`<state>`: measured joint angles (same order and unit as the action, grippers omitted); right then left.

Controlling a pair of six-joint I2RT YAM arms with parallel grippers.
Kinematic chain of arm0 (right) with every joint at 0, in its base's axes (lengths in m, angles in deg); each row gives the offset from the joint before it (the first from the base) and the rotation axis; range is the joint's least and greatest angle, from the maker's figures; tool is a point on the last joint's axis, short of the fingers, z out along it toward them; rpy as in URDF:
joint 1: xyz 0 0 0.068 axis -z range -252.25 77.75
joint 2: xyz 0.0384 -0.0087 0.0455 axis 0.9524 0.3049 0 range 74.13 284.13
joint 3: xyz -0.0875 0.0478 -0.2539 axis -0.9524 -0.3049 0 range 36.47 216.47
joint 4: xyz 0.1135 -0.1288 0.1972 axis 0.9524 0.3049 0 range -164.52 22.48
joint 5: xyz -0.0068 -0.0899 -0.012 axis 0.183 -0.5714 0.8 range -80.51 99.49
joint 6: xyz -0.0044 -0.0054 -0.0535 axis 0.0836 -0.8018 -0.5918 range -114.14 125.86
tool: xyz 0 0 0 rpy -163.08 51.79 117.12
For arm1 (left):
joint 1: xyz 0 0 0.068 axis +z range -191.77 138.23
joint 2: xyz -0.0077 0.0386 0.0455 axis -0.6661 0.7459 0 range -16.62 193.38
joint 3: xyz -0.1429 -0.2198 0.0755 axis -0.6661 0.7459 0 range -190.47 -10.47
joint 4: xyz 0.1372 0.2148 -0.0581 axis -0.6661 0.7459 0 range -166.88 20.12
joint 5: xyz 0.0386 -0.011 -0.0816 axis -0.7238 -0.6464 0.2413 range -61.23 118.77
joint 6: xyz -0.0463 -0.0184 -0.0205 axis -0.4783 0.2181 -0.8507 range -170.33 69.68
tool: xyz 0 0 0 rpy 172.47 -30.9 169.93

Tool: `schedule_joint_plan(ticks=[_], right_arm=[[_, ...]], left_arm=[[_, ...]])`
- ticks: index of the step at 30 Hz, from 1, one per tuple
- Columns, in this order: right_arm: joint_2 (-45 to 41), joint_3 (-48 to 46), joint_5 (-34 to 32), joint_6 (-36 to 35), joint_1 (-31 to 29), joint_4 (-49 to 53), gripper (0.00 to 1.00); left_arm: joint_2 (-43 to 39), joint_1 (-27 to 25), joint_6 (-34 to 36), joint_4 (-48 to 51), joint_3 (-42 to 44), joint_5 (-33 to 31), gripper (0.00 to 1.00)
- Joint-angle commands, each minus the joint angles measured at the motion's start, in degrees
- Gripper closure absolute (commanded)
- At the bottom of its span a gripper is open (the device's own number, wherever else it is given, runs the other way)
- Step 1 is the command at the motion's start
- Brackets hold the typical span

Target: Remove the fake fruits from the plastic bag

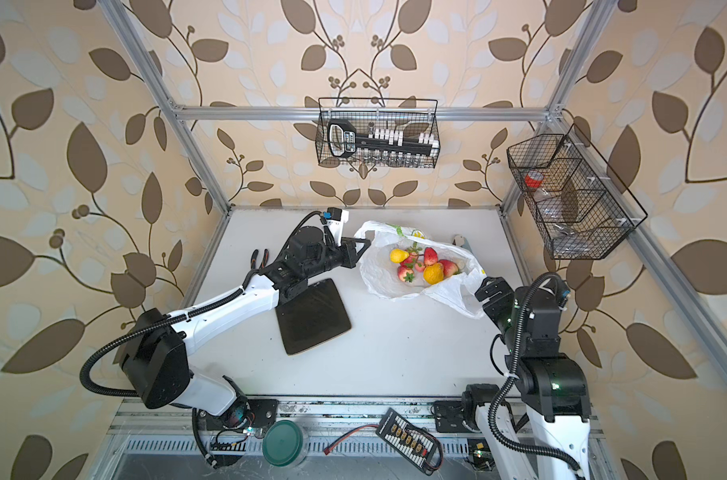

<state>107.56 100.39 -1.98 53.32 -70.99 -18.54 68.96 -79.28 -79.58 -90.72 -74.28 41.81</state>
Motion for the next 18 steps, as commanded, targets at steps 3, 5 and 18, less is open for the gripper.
schedule_joint_plan(ticks=[3, 5, 18], right_arm=[[6.83, 5.00, 9.25, -13.47, 0.03, -6.30, 0.02], [9.79, 7.34, 14.59, -15.69, -0.02, -8.21, 0.11], [23.13, 7.54, 13.75, -16.23, -26.60, -16.74, 0.46]], left_arm=[[-0.68, -0.17, -1.35, -0.59, -1.52, 1.47, 1.00], [-0.93, -0.16, -1.47, -0.18, -1.57, 1.72, 1.00], [-0.90, -1.01, -3.03, 0.01, -2.07, 2.48, 1.00]])
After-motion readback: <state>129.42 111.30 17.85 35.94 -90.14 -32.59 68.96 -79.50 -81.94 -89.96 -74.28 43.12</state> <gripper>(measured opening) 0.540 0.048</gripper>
